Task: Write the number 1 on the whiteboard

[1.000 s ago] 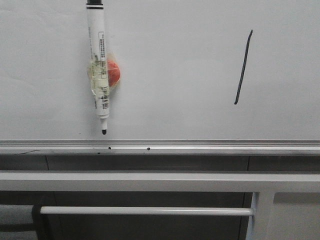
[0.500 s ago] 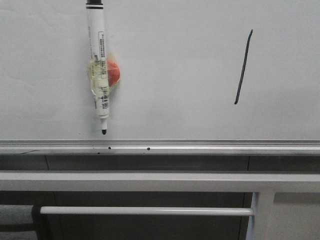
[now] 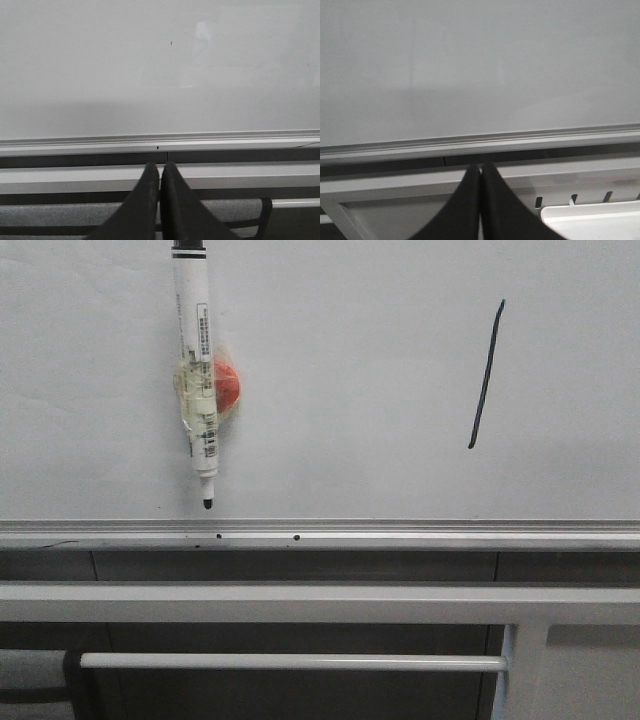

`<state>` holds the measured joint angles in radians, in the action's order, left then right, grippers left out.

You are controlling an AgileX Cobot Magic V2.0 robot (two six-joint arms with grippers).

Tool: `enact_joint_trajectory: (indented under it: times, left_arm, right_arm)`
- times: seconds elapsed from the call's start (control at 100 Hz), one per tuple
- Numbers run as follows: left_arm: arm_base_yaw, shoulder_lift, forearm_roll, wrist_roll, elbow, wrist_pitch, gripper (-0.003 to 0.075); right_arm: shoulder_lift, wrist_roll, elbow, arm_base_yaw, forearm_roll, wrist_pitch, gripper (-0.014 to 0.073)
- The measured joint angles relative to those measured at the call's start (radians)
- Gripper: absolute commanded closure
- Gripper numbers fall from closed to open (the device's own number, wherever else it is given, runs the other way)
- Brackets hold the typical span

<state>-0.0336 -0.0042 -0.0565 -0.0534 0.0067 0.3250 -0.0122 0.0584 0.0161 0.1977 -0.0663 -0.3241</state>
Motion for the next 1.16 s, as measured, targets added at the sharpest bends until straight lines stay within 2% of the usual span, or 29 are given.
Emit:
enact_joint_trajectory:
  times: [0.38, 1.16]
  left_arm:
    - [0.000, 0.000, 0.000, 0.000, 0.000, 0.000, 0.0741]
    - [0.000, 0.000, 0.000, 0.000, 0.000, 0.000, 0.0741]
  right_arm:
    - [0.000, -0.044, 0.000, 0.000, 0.002, -0.005, 0.0637]
    - [0.000, -0.050, -0.002, 0.000, 0.003, -0.005, 0.0637]
